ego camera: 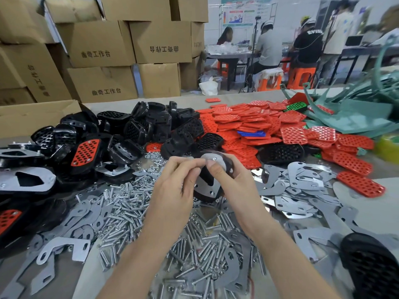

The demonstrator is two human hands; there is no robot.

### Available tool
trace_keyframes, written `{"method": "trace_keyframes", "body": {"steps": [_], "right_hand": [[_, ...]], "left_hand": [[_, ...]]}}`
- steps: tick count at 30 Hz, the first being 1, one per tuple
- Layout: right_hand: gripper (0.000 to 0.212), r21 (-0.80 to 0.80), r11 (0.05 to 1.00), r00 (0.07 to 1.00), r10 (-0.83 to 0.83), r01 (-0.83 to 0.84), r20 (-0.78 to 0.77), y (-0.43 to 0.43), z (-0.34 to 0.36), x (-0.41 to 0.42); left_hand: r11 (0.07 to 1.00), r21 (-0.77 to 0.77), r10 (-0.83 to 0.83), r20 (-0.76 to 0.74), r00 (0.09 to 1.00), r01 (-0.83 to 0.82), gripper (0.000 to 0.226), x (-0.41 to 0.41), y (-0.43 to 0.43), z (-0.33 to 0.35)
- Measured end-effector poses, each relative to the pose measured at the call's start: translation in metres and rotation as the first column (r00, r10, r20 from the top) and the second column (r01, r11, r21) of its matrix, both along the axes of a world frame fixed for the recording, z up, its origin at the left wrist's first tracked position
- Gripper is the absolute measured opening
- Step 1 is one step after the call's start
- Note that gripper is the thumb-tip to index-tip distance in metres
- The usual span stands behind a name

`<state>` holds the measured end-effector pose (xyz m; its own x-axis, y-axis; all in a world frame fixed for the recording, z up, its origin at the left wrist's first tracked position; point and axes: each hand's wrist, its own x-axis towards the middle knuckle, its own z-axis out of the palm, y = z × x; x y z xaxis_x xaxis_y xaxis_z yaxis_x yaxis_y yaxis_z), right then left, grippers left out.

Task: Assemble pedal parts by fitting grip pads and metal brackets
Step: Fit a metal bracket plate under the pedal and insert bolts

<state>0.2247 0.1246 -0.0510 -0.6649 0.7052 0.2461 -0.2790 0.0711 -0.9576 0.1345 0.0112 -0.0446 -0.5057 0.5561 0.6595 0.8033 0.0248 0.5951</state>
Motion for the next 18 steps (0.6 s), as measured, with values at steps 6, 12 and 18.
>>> {"method": "trace_keyframes", "body": {"steps": [6, 12, 18], "right_hand": [[0.014, 0.083, 0.992, 0.996, 0.089, -0.090, 0.021, -0.004, 0.002, 0.001], [0.017, 0.174, 0.980, 0.995, 0.091, -0.095, 0.028, -0.011, 0.006, 0.002], [0.009, 0.166, 0.985, 0.998, 0.025, -0.035, 0.064, -0.016, 0.003, -0.001]], "left_hand": [[0.997, 0.071, 0.023, 0.038, 0.999, -0.025, 0.016, 0.001, -0.001, 0.003], [0.990, 0.137, 0.013, 0.102, 0.995, -0.027, 0.014, 0.001, -0.005, 0.006], [0.994, 0.107, -0.012, 0.139, 0.990, -0.003, 0.009, -0.001, -0.005, 0.007]]}}
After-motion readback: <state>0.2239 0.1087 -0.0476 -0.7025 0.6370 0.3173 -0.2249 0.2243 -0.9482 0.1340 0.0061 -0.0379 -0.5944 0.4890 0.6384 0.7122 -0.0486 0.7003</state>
